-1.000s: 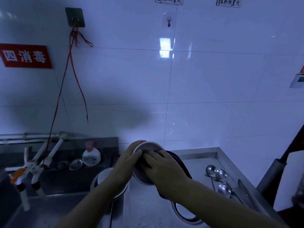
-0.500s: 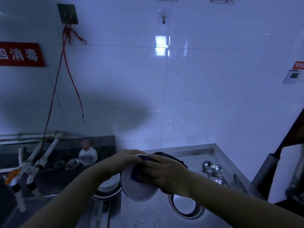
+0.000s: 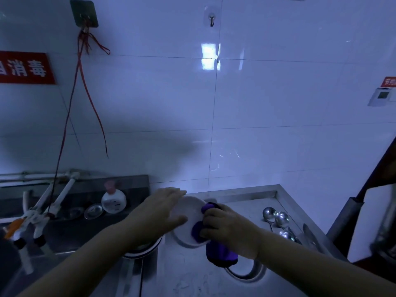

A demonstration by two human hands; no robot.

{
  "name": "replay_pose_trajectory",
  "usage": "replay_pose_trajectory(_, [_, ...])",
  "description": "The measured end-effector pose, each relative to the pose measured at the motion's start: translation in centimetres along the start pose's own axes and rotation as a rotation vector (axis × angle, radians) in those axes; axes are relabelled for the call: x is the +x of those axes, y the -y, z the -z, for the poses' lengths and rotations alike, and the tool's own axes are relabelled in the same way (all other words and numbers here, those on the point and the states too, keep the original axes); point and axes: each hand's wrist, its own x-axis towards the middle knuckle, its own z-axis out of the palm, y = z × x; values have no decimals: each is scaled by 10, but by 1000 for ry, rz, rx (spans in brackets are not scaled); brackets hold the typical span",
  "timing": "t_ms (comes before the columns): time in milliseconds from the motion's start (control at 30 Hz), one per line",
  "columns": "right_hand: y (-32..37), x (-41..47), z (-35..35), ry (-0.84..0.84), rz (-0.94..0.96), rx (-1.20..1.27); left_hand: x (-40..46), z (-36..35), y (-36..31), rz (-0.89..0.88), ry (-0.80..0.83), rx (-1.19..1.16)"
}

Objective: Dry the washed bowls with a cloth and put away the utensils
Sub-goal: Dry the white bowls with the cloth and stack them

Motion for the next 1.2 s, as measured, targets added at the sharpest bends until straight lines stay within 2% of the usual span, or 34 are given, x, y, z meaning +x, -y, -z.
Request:
replay_pose_trajectory(133, [-2,-4,-4,27,-79,37,-22,-2,-14,-299,-107,537])
replay_pose_trajectory(233, [1,-6,-10,41,-112,81,-24,-6,-21,-501,-103,587])
replay_pose_trajectory(300, [1,-7,-12,5,-120,94,-20,-13,-19,-517,-54,527])
replay_pose_trajectory(367, [0,-8,-11,-63,-146,116,-19,-20,-11,-418,-25,427])
replay_pose_trajectory(433, [-5,-10,-9,-209,-214,130,-21,-25,-2,-251,-57,219])
replay_pose_trajectory(533, [-15,-9,0,-497,-442,254,-21,-27,2,25,-152,-342])
replay_pose_trajectory(600, [-16,-2,7,-604,-570,333,-20,-25,0,171,-155,-773])
replay_pose_trajectory(700, [-3,18,15,-646,-621,494,-13,-24,-13,206,-115,-1224])
replay_pose_trajectory(800, [11,35,18,-697,-630,564,-5,-21,-31,198,-103,-1519])
replay_pose_trajectory(900, [23,41,11,-728,-534,354,-1,-14,-41,182,-139,-1635])
replay_pose_trajectory(1033, [30,42,5,-684,-503,80,-1,-12,-51,183,-209,-1537])
replay_pose_trajectory(1133, [16,50,22,-764,-608,180,-1,-14,-58,183,-221,-1369])
replay_pose_trajectory(1200, [5,56,36,-741,-685,292,0,-12,-58,173,-235,-1328])
